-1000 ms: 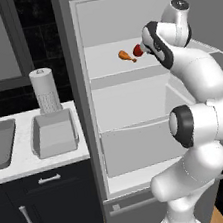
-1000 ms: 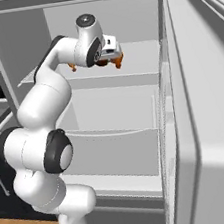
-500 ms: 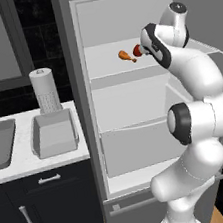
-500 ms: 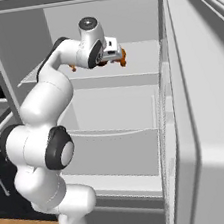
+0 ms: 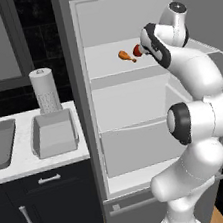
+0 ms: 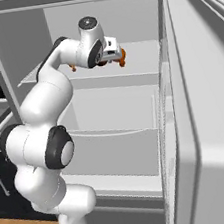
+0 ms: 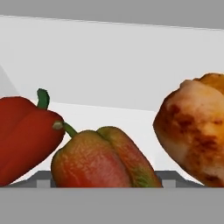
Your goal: Place one bell pepper and one chicken drumstick in each tupperware on the nearby counter, to pack two identical lunches.
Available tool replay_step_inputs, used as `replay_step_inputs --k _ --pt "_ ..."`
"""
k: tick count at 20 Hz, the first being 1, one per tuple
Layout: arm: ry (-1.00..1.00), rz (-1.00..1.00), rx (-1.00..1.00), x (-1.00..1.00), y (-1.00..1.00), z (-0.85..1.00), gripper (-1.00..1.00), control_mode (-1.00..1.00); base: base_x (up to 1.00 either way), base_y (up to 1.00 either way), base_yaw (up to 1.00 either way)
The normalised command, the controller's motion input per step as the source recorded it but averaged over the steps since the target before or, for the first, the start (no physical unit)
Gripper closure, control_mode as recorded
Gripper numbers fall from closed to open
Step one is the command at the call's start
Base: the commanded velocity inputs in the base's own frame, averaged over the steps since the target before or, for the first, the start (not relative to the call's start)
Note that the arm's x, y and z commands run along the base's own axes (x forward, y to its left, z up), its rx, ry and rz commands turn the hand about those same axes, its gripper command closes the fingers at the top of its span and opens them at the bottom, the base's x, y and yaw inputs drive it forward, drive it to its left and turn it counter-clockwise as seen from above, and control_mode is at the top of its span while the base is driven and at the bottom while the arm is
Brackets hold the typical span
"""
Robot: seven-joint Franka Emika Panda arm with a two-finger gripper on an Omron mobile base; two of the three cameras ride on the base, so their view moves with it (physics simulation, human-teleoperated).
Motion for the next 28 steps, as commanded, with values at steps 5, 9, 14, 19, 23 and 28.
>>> replay_step_inputs --k 5,9,14,19,23,28 --pt "-0.02 0.0 0.0 -0.73 0.0 0.05 1.0 -1.0 0.0 0.0 0.0" --pt "0.0 0.0 0.03 -1.0 0.0 0.4 1.0 -1.0 0.0 0.0 0.0" --pt "0.0 0.0 0.0 -1.0 0.0 0.05 1.0 -1.0 0.0 0.0 0.0" --pt "0.0 0.0 0.0 -1.0 0.0 0.0 1.0 -1.0 0.0 0.0 0.0" --pt "0.02 -0.03 0.0 -1.0 0.08 -0.2 1.0 -1.0 0.0 0.0 0.0" --pt "0.06 -0.08 -0.03 -1.0 0.39 -0.73 1.0 -1.0 0.0 0.0 0.0"
